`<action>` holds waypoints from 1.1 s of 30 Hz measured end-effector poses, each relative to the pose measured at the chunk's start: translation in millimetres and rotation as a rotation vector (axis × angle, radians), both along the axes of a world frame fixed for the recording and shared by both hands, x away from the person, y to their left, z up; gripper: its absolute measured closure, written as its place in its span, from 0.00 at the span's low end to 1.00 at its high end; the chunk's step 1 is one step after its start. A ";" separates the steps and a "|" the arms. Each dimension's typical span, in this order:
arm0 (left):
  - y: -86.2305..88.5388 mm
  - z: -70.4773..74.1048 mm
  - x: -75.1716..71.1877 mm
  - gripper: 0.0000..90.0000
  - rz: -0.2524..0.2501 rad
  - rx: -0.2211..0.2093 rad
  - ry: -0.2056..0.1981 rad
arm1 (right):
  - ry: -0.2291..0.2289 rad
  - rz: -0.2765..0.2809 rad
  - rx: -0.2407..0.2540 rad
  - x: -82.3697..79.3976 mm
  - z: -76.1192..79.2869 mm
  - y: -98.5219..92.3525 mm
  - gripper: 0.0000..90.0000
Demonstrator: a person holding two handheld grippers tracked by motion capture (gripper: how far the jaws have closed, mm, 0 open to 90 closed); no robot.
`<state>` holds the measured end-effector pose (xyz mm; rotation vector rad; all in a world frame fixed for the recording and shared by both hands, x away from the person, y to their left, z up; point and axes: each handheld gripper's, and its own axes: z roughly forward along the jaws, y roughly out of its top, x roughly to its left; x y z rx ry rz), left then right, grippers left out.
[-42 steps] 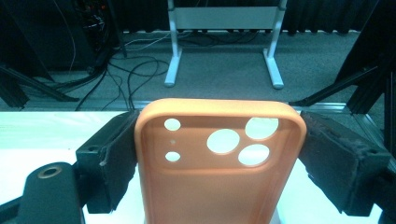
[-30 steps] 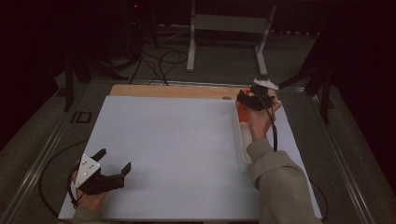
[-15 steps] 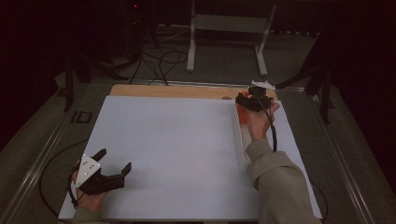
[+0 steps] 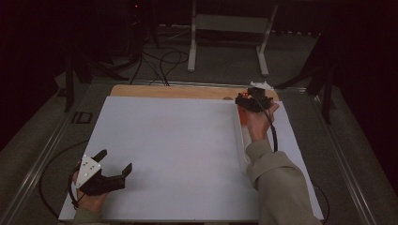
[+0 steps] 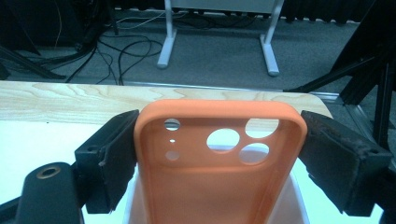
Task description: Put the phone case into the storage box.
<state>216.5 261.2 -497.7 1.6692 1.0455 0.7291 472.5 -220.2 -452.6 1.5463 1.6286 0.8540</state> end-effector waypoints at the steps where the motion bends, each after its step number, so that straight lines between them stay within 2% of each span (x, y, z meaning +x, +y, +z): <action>1: -0.1 0.0 0.0 0.00 0.001 -0.001 0.000 | -0.001 -0.001 -0.003 0.3 -0.1 0.2 0.17; 20: 0.4 -0.3 0.4 0.00 -0.001 -0.002 0.002 | -0.009 -0.007 -0.031 3.3 -1.9 1.7 0.17; 26: 0.6 -0.8 0.2 0.00 0.003 -0.008 0.004 | -0.009 -0.014 -0.022 3.2 -1.9 1.0 0.16; 29: 0.9 -0.7 0.1 0.00 0.003 -0.008 0.003 | -0.017 -0.016 -0.007 3.0 -1.4 -0.1 0.14; 30: 0.6 -0.7 -0.1 0.00 0.003 -0.009 0.004 | -0.017 -0.012 0.003 3.2 -1.0 -0.3 0.10; 33: -0.2 -1.0 0.0 0.00 0.000 -0.008 0.004 | -0.023 -0.011 0.016 2.8 0.1 -0.8 0.10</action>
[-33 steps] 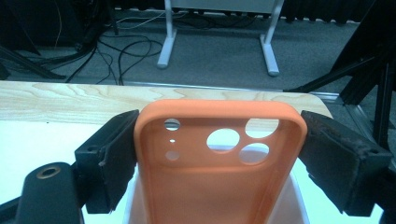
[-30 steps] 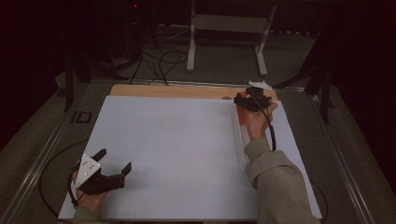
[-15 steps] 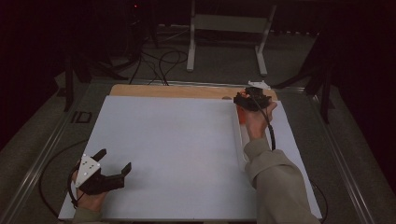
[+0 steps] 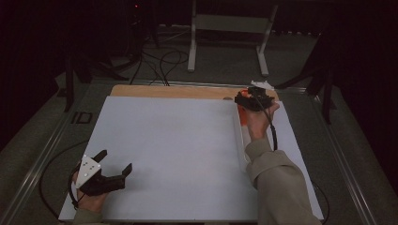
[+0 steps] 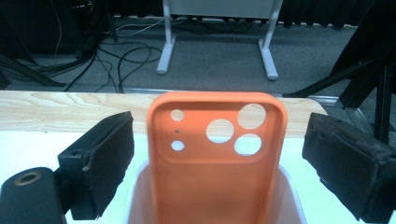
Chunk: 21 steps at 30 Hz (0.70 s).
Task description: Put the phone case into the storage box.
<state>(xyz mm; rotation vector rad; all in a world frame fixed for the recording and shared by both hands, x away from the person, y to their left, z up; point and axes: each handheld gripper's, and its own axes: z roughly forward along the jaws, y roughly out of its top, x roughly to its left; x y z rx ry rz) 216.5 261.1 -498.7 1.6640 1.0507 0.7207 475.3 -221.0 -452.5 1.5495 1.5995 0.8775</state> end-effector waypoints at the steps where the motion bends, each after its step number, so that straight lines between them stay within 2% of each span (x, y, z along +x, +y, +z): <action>1: 0.0 0.1 0.0 0.00 0.000 0.000 0.000 | -0.004 -0.001 -0.005 -0.4 0.7 -0.1 0.10; 8: 0.7 0.3 -0.3 0.00 0.003 -0.001 -0.001 | -0.017 0.004 0.006 -2.4 4.5 -1.9 0.10; 11: 0.1 0.2 -0.1 0.00 0.001 0.002 -0.001 | -0.007 0.028 0.021 -4.0 6.5 -2.0 0.10; 18: -0.6 0.0 0.3 0.00 0.001 0.003 0.001 | 0.012 0.070 0.021 -8.0 11.3 -4.6 0.10; 21: -0.3 -0.2 0.5 0.00 -0.001 0.007 0.004 | 0.023 0.092 0.051 -11.4 13.0 -8.0 0.10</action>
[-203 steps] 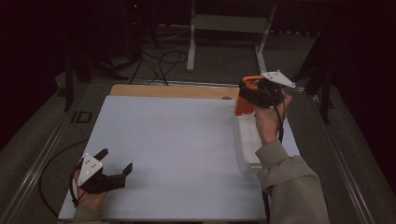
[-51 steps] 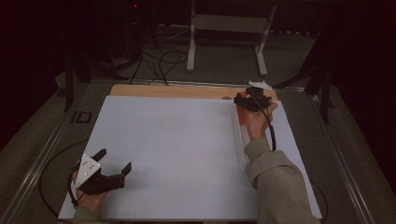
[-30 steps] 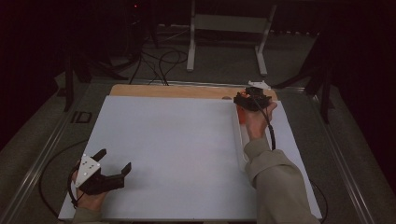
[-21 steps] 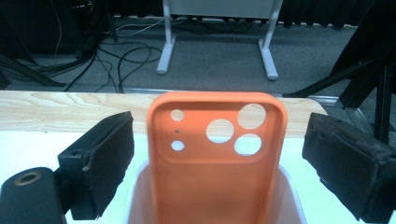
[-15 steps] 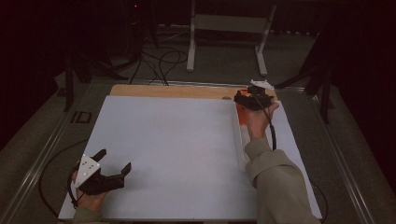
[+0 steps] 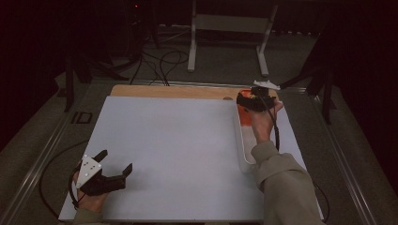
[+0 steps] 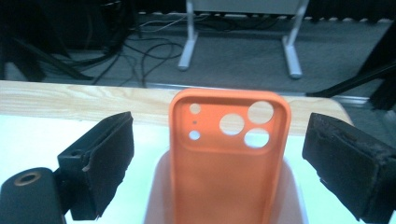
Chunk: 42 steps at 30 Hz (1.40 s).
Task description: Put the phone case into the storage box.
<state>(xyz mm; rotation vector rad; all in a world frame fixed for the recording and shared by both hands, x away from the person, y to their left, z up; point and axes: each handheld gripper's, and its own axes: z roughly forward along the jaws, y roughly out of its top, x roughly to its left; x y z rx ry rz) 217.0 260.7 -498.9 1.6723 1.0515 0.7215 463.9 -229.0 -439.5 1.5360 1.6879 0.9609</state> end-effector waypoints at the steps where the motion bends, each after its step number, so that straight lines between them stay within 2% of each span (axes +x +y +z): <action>1: 0.0 0.0 0.1 0.00 0.001 -0.003 0.000 | 0.003 0.006 0.007 -1.1 0.2 -0.8 0.10; 4: 0.0 0.0 0.2 0.00 0.000 0.000 0.001 | 0.018 0.031 0.020 -5.3 0.3 -3.2 0.10; 8: -0.6 -0.3 0.6 0.00 -0.002 0.004 0.005 | 0.029 0.082 0.012 -13.1 0.9 -2.7 0.10; 11: -0.7 -0.3 0.9 0.00 -0.004 0.005 0.006 | 0.024 0.127 0.007 -21.6 1.3 -0.8 0.10; 14: 0.3 0.3 0.6 0.00 -0.002 0.003 0.004 | 0.001 0.145 -0.009 -31.0 1.7 0.8 0.10; 17: 1.0 0.7 0.5 0.00 0.000 0.001 0.002 | -0.003 0.160 0.008 -36.2 2.0 0.4 0.10; 22: 0.6 0.3 1.4 0.00 -0.005 0.005 0.011 | -0.005 0.223 0.036 -49.9 4.9 2.3 0.10; 29: 0.4 -0.1 2.1 0.00 -0.005 0.002 0.016 | -0.015 0.280 0.031 -63.7 8.8 8.6 0.10; 31: 0.4 0.0 2.3 0.00 -0.004 0.000 0.016 | -0.026 0.315 0.037 -72.7 11.3 11.9 0.10; 42: 0.4 -0.2 3.3 0.00 -0.005 -0.005 0.023 | -0.052 0.383 0.063 -97.4 11.4 17.9 0.10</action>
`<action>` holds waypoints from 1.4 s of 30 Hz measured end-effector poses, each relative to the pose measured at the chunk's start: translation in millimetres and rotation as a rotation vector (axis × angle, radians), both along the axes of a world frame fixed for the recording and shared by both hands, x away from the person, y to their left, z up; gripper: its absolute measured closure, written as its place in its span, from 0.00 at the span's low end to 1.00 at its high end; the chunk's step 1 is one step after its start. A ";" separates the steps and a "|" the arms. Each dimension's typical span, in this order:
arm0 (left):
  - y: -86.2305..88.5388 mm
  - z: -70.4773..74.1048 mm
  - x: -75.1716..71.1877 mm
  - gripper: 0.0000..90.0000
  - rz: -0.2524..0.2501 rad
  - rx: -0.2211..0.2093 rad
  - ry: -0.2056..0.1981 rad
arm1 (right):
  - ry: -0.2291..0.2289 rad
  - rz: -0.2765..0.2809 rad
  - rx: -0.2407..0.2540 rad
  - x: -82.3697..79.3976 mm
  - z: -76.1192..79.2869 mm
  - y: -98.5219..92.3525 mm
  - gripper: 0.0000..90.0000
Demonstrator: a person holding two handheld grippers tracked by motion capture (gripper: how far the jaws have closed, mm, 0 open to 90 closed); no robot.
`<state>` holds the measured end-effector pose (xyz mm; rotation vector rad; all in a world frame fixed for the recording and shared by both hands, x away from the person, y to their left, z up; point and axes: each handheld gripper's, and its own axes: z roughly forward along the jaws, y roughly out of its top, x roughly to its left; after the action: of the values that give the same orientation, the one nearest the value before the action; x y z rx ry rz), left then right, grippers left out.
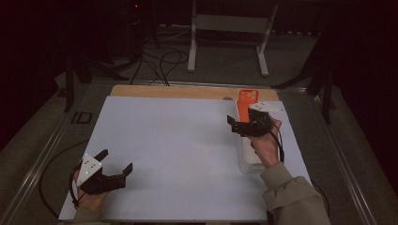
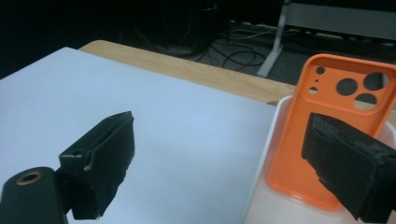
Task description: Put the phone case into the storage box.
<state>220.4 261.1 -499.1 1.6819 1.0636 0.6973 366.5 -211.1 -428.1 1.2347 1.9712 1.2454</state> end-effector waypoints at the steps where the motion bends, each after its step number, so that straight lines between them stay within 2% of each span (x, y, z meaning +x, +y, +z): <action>1: -0.1 0.0 0.0 0.00 0.001 0.000 0.001 | -0.004 0.007 0.004 -2.0 -0.3 -0.2 0.10; 4: 0.0 0.0 0.0 0.00 0.000 0.000 0.001 | -0.009 0.016 0.014 -6.6 -0.5 -0.9 0.10; 9: 0.5 0.5 -0.1 0.00 -0.001 -0.003 -0.002 | -0.032 0.072 0.060 -26.4 -4.1 -7.2 0.10; 11: 0.7 0.7 0.1 0.00 -0.002 -0.001 -0.001 | -0.038 0.082 0.062 -30.3 -5.2 -9.4 0.10; 12: 0.6 1.1 0.1 0.00 -0.001 -0.002 -0.001 | -0.041 0.094 0.062 -38.5 -7.1 -12.3 0.10; 18: -0.1 2.7 -0.2 0.00 -0.005 0.002 -0.004 | -0.078 0.134 0.061 -61.3 -11.5 -19.2 0.10; 24: 0.1 6.0 -0.8 0.00 -0.007 -0.002 -0.015 | -0.087 0.143 0.124 -80.3 -18.4 -28.0 0.10; 28: 0.9 7.5 -1.2 0.00 -0.008 -0.008 -0.017 | -0.097 0.173 0.109 -92.7 -27.7 -26.5 0.10; 36: 0.5 7.4 -1.6 0.00 -0.017 -0.008 -0.018 | -0.127 0.200 0.118 -111.0 -40.8 -31.7 0.10; 37: -0.1 7.4 -1.8 0.00 -0.018 -0.010 -0.019 | -0.134 0.199 0.131 -112.7 -42.7 -33.0 0.10; 41: -0.2 7.5 -2.2 0.00 -0.023 -0.007 -0.021 | -0.147 0.210 0.128 -115.8 -48.9 -36.0 0.10; 42: -0.1 7.3 -2.4 0.00 -0.025 -0.009 -0.022 | -0.151 0.210 0.142 -117.2 -52.6 -38.5 0.11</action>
<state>217.9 261.0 -491.9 1.6738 1.0274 0.6927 249.3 -249.5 -480.7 0.9841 1.9679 1.5583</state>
